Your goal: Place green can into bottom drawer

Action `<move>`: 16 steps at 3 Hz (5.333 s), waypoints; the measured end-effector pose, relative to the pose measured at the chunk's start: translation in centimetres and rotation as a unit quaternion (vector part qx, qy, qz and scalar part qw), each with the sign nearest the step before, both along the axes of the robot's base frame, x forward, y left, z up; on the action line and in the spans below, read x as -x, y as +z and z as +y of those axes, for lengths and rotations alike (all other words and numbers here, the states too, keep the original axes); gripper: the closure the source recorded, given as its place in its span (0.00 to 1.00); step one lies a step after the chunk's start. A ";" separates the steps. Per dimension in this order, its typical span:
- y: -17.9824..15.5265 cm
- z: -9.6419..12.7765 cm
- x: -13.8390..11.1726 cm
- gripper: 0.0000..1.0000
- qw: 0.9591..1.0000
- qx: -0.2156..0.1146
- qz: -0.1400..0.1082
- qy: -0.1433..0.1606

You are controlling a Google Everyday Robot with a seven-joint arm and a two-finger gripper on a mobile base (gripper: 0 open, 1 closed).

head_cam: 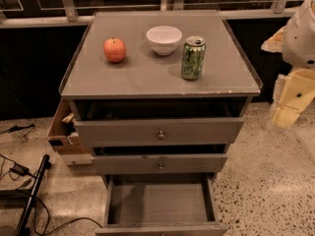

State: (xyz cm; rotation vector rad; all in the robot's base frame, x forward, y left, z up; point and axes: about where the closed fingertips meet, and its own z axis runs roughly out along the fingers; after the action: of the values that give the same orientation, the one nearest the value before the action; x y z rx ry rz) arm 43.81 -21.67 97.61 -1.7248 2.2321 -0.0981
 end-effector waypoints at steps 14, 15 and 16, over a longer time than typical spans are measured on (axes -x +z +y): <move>-2.7 -0.2 -14.0 0.00 0.976 -0.124 -0.138 -0.112; -2.7 -0.3 -14.0 0.00 0.976 -0.124 -0.137 -0.112; -3.5 -1.1 -13.9 0.00 0.976 -0.125 -0.124 -0.126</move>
Offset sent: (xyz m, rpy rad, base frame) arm 0.0000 0.0000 0.0000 0.0000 0.0000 0.0000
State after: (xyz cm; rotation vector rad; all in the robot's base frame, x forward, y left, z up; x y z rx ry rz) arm 57.73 -22.75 94.13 -1.2241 2.1603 -0.0813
